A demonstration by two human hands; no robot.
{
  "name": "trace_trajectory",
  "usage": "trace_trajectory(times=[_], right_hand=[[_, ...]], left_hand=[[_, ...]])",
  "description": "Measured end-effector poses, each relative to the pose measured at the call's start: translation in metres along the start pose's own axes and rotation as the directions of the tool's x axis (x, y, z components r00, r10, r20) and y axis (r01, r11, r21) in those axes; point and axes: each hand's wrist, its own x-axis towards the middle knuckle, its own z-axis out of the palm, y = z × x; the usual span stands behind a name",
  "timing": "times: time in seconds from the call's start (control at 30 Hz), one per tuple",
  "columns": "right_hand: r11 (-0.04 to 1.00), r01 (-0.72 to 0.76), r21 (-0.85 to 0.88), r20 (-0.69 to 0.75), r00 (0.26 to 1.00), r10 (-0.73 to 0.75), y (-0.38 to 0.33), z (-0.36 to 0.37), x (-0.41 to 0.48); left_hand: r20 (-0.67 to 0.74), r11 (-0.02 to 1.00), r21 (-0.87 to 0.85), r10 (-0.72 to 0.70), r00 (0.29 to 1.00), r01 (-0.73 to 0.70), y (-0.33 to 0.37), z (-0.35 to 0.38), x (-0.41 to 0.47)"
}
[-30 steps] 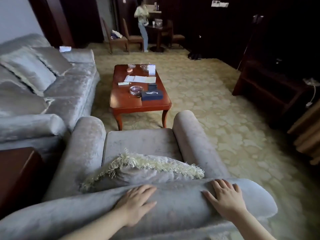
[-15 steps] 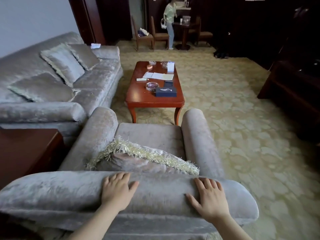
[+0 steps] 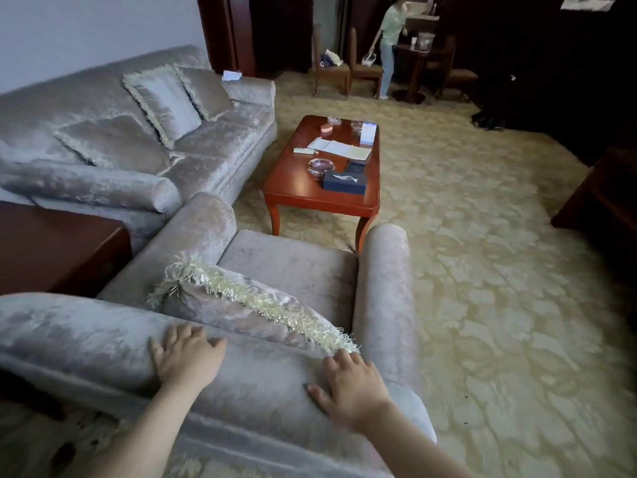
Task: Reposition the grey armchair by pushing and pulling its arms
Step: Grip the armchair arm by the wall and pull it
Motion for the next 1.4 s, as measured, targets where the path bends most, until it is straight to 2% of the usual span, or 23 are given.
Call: trace_trajectory(times=[0.1, 0.17, 0.23, 0.3, 0.47, 0.6, 0.67, 0.8, 0.97, 1.0, 1.1, 1.2, 1.27, 1.33, 1.4], right_hand=[[0.978, 0.191, -0.080, 0.033, 0.982, -0.189, 0.033, -0.016, -0.016], [0.948, 0.302, -0.102, 0.034, 0.953, -0.300, 0.059, -0.028, -0.029], [0.920, 0.371, -0.129, 0.029, 0.928, -0.370, 0.077, -0.041, -0.034], [0.893, 0.428, -0.140, 0.040, 0.903, -0.427, 0.098, -0.057, -0.034], [0.820, 0.556, -0.134, 0.048, 0.830, -0.556, 0.131, -0.079, -0.003], [0.764, 0.630, -0.138, 0.071, 0.776, -0.627, 0.127, -0.085, 0.052], [0.705, 0.690, -0.161, 0.097, 0.722, -0.685, 0.119, -0.082, 0.081], [0.584, 0.793, -0.172, 0.088, 0.603, -0.793, 0.097, -0.081, 0.129], [0.386, 0.903, -0.189, 0.131, 0.413, -0.901, 0.068, -0.091, 0.166], [0.353, 0.917, -0.184, 0.138, 0.380, -0.915, 0.060, -0.092, 0.170], [0.268, 0.951, -0.152, 0.193, 0.295, -0.936, 0.028, -0.087, 0.174], [0.161, 0.979, -0.128, 0.233, 0.187, -0.954, 0.002, -0.073, 0.164], [0.047, 0.994, -0.099, 0.248, 0.071, -0.966, -0.005, -0.060, 0.151], [-0.099, 0.994, -0.048, 0.268, -0.083, -0.960, -0.003, -0.049, 0.134], [-0.266, 0.964, -0.023, 0.279, -0.249, -0.927, 0.002, -0.042, 0.117]], left_hand=[[0.026, 0.923, -0.237, -0.306, 0.952, 0.303, 0.036, 0.010, -0.041], [0.050, 0.761, -0.468, -0.484, 0.874, 0.449, 0.073, 0.022, -0.074], [0.055, 0.600, -0.634, -0.594, 0.802, 0.488, 0.101, 0.028, -0.090], [0.080, 0.496, -0.691, -0.670, 0.738, 0.525, 0.121, 0.029, -0.097], [0.076, 0.470, -0.636, -0.752, 0.655, 0.613, 0.131, 0.026, -0.095], [0.032, 0.487, -0.568, -0.792, 0.609, 0.664, 0.134, 0.029, -0.090], [-0.005, 0.497, -0.547, -0.807, 0.591, 0.674, 0.132, 0.034, -0.089], [-0.054, 0.544, -0.508, -0.794, 0.605, 0.668, 0.129, 0.044, -0.091], [0.004, 0.501, -0.520, -0.808, 0.589, 0.692, 0.133, 0.036, -0.091], [0.021, 0.467, -0.559, -0.818, 0.575, 0.685, 0.134, 0.034, -0.093], [0.137, 0.231, -0.733, -0.871, 0.471, 0.640, 0.150, 0.029, -0.109], [0.277, 0.020, -0.776, -0.887, 0.369, 0.631, 0.191, 0.038, -0.145], [0.364, -0.110, -0.748, -0.893, 0.266, 0.654, 0.229, 0.048, -0.173], [0.417, -0.145, -0.640, -0.890, 0.183, 0.755, 0.266, 0.055, -0.192], [0.409, -0.177, -0.517, -0.911, 0.060, 0.837, 0.290, 0.057, -0.197]])
